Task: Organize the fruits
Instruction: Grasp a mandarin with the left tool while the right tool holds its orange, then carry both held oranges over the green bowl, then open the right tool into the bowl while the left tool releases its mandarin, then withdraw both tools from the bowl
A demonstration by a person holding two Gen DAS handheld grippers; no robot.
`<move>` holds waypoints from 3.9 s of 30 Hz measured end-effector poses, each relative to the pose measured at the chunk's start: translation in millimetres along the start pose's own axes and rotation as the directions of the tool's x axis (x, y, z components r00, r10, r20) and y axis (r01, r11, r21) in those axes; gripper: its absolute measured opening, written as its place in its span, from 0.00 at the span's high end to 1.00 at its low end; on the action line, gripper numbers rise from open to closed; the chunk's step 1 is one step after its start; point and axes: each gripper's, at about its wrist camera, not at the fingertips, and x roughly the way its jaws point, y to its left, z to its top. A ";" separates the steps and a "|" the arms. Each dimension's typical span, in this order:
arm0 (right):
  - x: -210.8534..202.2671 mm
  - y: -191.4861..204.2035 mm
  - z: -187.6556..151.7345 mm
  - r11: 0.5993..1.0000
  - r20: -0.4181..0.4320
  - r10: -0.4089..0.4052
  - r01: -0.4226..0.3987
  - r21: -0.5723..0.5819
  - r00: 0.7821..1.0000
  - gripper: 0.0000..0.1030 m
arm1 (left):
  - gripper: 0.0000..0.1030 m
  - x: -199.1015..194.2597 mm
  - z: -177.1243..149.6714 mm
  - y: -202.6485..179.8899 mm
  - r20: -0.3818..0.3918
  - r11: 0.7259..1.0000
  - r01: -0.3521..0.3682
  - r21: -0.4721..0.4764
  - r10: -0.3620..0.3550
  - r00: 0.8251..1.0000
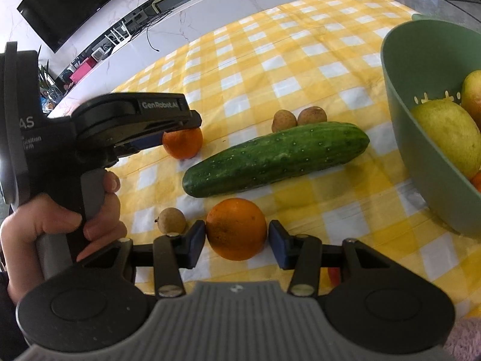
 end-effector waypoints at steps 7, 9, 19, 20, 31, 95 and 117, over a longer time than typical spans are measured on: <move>0.3 -1.3 0.2 1.000 -0.001 0.002 -0.002 0.005 1.000 0.57 | 0.57 -14.8 -4.2 -0.7 0.042 1.000 -0.023 -0.002 0.023 0.999; 0.2 -1.1 -0.1 1.000 -0.003 0.002 -0.002 0.004 1.000 0.59 | 0.57 -23.9 -3.0 -1.4 0.061 1.000 -0.017 0.012 0.016 0.998; -18.6 -5.2 -2.4 0.999 0.095 0.031 -0.034 0.035 0.995 0.60 | 0.57 -81.3 5.7 -22.5 0.140 0.998 0.025 0.063 -0.034 0.990; -20.5 -4.0 -3.4 0.999 0.098 0.032 -0.035 0.030 0.995 0.60 | 0.57 -87.7 5.9 -26.7 0.147 0.998 0.008 0.070 -0.018 0.989; -80.3 -9.4 -14.0 0.993 0.254 0.089 -0.104 0.047 0.963 0.60 | 0.57 -150.5 9.5 -62.2 0.265 0.993 0.087 0.084 -0.107 0.958; -153.9 -202.7 -24.1 0.786 0.762 0.035 -0.489 0.378 0.646 0.15 | 0.25 -36.9 -27.8 -177.6 -0.041 0.829 0.556 0.058 -0.555 0.831; -177.5 -170.0 -15.0 0.859 0.672 -0.047 -0.313 0.404 0.739 0.15 | 0.21 -91.8 -17.1 -144.1 -0.005 0.900 0.422 0.114 -0.424 0.906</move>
